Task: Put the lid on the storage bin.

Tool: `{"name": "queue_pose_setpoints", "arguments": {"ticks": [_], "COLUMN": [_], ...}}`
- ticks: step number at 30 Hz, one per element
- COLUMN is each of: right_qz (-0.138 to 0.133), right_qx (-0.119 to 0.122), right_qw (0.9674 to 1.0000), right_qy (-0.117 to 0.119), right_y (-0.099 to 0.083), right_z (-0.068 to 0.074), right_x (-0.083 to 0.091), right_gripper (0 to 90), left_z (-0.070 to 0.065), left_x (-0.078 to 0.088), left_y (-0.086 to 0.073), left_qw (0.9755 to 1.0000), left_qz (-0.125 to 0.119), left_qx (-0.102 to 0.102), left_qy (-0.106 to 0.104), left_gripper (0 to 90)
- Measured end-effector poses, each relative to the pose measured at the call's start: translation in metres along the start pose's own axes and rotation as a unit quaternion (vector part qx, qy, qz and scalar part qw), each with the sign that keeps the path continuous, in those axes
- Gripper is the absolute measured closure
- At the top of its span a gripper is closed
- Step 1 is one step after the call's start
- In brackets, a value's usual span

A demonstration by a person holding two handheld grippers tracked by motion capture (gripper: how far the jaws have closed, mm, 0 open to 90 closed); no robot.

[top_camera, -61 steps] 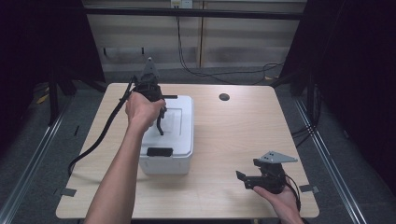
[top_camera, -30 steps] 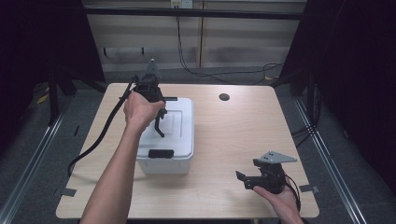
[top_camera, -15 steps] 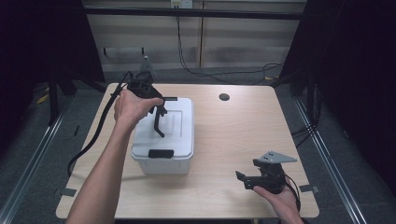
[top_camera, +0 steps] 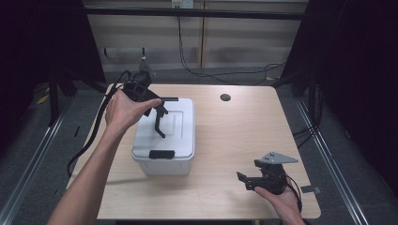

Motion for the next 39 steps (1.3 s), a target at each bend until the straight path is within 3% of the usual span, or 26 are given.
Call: {"name": "queue_pose_setpoints", "arguments": {"ticks": [1,4,6,8,10,12,14,16,23,25,26,34,36,39], "right_qz": [0.000,0.001,0.000,0.000,0.001,0.001,0.001,-0.001,0.000,-0.001,-0.001,0.000,0.001,0.000], "right_qx": [0.000,0.001,0.001,0.001,0.000,-0.001,-0.001,0.000,-0.003,-0.003,-0.003,-0.004,-0.004,-0.004], "right_qw": [1.0000,1.0000,1.0000,1.0000,1.0000,1.0000,1.0000,1.0000,1.0000,1.0000,1.0000,1.0000,1.0000,1.0000], "right_qy": [0.000,0.000,0.000,-0.001,-0.001,-0.002,-0.002,-0.002,-0.003,-0.003,-0.003,-0.005,-0.006,-0.007], "right_y": [0.000,0.000,0.000,0.000,0.000,0.000,0.000,0.000,0.000,0.000,0.000,0.000,0.000,0.000], "right_z": [0.000,0.000,0.000,-0.001,-0.001,-0.001,-0.001,-0.001,-0.001,-0.001,-0.001,-0.002,-0.002,-0.002], "right_x": [0.000,0.000,-0.001,-0.001,-0.001,-0.001,0.000,-0.001,-0.001,-0.001,-0.001,-0.001,-0.001,0.000], "right_gripper": [16.3,16.3,16.3,16.3,16.3,16.3,16.3,16.3,16.3,16.3,16.3,16.3,16.3,16.3], "left_z": [0.002,0.010,0.016,0.022,0.026,0.031,0.036,0.043,0.057,0.060,0.062,0.079,0.083,0.087], "left_x": [0.001,0.003,0.006,0.008,0.010,0.013,0.017,0.023,0.032,0.032,0.033,0.025,0.023,0.021], "left_y": [-0.003,-0.010,-0.015,-0.020,-0.026,-0.031,-0.036,-0.042,-0.061,-0.067,-0.071,-0.100,-0.108,-0.116], "left_qw": [0.9999,0.9994,0.9986,0.9977,0.9969,0.9960,0.9953,0.9922,0.9886,0.9877,0.9857,0.9835,0.9829,0.9833], "left_qz": [-0.001,-0.019,-0.031,-0.040,-0.047,-0.059,-0.075,-0.111,-0.131,-0.137,-0.151,-0.163,-0.169,-0.167], "left_qx": [-0.008,-0.014,-0.030,-0.033,-0.044,-0.042,-0.035,-0.035,-0.059,-0.066,-0.071,-0.067,-0.065,-0.060], "left_qy": [-0.015,-0.023,-0.029,-0.045,-0.044,-0.053,-0.050,-0.045,-0.046,-0.034,-0.029,-0.039,-0.033,-0.040], "left_gripper": [20.9,17.1,17.4,17.3,17.3,17.3,17.6,17.6,17.8,17.8,17.8,19.4,20.3,20.4]}}
Point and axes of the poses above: each handheld gripper's, and its own axes: x roughly backward along the jaws, y roughly out of its top, z roughly to its left, the point moved 1 cm from there along -x, roughly forward along the jaws, and after that the axes turned 6 degrees about -z, right-handed, at the moved point
